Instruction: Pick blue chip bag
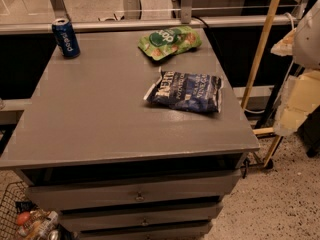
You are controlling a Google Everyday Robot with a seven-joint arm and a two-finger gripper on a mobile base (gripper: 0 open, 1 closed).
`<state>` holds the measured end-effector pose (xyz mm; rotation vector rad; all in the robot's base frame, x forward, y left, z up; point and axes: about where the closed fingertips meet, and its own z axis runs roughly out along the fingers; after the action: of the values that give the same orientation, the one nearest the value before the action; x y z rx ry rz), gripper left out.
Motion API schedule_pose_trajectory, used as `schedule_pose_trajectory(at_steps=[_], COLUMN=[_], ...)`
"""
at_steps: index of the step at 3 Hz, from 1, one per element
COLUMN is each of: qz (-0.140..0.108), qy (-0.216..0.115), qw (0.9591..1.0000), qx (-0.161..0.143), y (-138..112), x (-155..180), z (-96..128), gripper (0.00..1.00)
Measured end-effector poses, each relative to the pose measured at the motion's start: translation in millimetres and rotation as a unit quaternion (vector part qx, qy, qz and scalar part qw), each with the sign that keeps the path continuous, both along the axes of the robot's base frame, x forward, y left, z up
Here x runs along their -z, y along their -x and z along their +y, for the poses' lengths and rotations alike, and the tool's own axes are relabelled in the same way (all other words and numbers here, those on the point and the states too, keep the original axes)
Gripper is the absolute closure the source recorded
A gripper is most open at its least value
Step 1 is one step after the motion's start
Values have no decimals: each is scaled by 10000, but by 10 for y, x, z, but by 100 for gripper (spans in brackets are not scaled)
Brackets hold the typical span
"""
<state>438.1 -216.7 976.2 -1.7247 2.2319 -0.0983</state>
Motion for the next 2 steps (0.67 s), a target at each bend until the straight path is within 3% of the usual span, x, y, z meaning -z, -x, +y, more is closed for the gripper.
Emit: schedule_pose_trajectory(at_steps=[1,2], qz=[-1,-59], qy=[0,-185], qw=[10000,9997], qx=[0,-126], y=[0,-256], x=[0,0], z=[0,105], gripper=[0,0])
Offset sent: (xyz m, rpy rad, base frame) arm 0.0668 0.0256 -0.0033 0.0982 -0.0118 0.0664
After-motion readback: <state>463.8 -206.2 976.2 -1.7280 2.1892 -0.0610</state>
